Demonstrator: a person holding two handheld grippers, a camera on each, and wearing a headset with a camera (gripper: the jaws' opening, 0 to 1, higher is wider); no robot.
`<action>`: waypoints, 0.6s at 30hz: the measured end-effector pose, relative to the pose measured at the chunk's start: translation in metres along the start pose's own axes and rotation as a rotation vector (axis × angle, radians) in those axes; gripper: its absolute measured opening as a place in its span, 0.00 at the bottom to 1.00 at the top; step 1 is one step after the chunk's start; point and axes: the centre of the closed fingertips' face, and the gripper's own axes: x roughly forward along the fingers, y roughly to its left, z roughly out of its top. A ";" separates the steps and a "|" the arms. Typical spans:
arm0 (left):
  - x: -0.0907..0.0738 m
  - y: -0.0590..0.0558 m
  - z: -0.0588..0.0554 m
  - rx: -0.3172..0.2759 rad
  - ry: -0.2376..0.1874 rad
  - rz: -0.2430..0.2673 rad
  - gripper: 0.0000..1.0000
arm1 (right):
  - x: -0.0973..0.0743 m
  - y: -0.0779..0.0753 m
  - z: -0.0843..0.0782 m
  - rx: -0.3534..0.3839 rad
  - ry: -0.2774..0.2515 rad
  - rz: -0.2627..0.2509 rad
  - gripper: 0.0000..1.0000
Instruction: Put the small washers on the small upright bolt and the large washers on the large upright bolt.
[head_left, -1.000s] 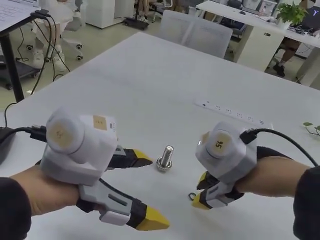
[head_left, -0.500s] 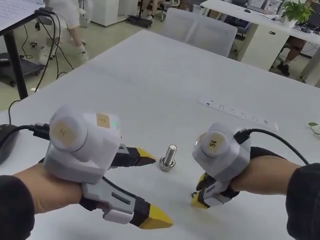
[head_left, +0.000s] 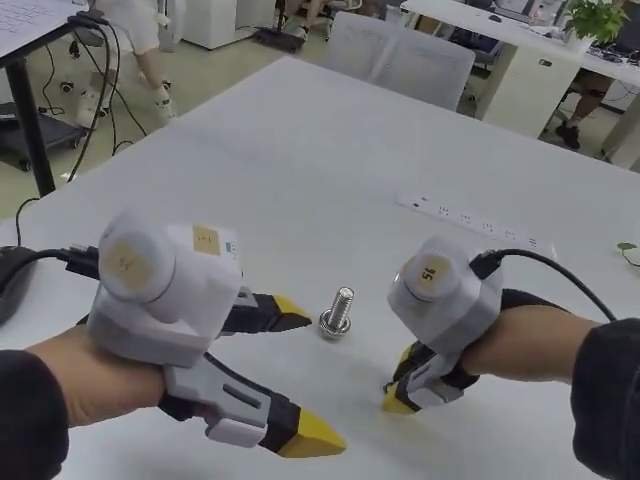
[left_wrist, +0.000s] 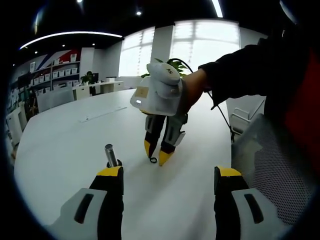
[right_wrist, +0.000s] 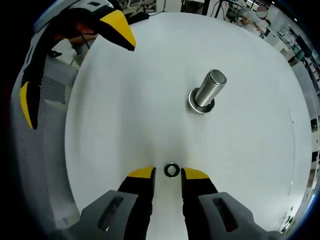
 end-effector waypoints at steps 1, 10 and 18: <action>0.000 0.000 0.000 0.001 0.001 -0.001 0.73 | 0.000 -0.001 0.000 0.004 -0.001 -0.001 0.22; 0.000 0.000 -0.001 -0.001 0.004 0.001 0.73 | 0.001 -0.005 0.000 -0.003 -0.004 -0.008 0.17; 0.000 0.001 -0.002 0.000 0.007 0.000 0.73 | 0.001 -0.004 0.000 -0.010 -0.007 -0.012 0.15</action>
